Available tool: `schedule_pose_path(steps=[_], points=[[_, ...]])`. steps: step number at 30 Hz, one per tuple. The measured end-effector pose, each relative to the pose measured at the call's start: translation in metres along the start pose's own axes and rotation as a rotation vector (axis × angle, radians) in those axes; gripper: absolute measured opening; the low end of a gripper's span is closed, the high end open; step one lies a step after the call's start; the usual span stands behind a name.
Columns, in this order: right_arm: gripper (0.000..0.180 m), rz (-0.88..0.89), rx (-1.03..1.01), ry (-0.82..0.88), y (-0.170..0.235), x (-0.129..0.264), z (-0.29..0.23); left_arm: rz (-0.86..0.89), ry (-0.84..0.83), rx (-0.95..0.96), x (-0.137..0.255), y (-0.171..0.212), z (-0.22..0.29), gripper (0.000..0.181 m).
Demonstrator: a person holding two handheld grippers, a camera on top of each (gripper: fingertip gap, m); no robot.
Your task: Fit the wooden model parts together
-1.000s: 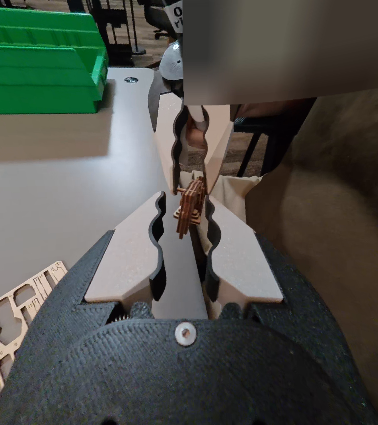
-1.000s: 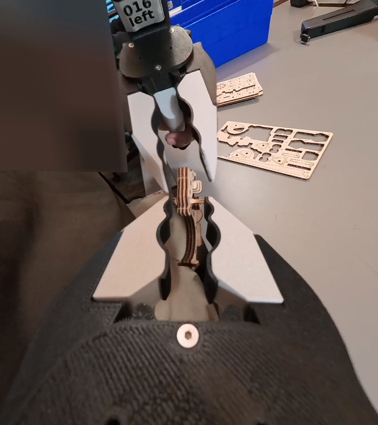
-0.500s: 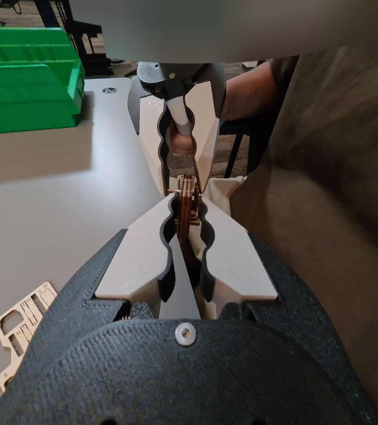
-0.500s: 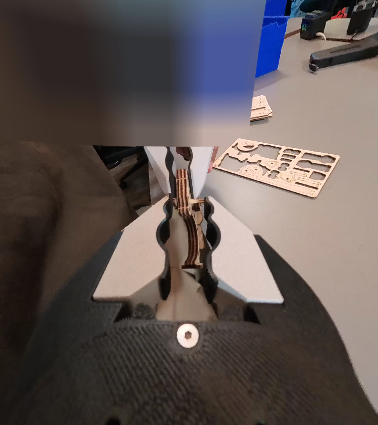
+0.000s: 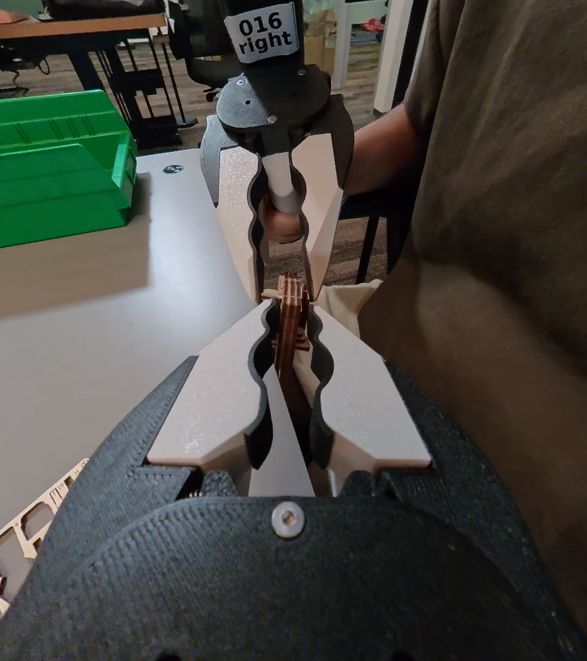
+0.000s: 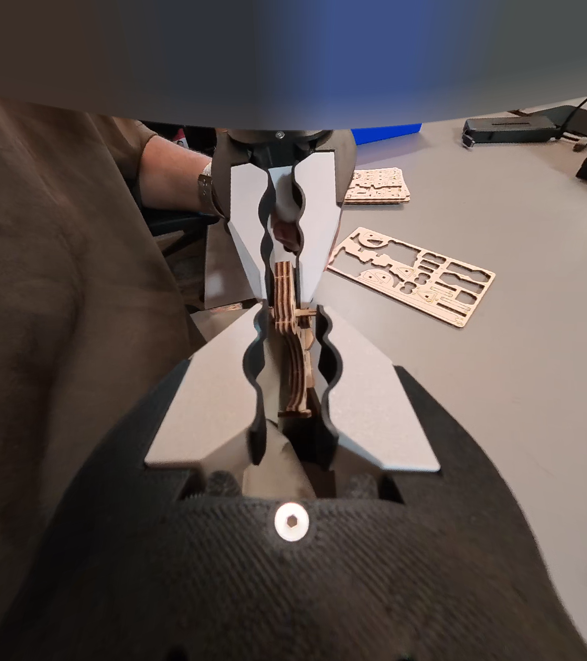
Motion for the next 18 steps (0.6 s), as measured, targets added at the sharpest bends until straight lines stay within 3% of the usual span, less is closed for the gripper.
schedule_pose_path(steps=[18], points=[[0.024,0.010,0.026,0.030,-0.0077,0.0024,-0.0004,0.050,-0.001,0.028,0.0017,-0.0053,-0.0032,0.012]])
Point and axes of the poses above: each gripper's, where its closed fingertips meet, x back along the fingers, y out of its underside, z = x × y across the jaws, the point moved 7 cm from there along x, back along the fingers, and after that the axes turned 9 degrees about z, right-handed, at the moved point
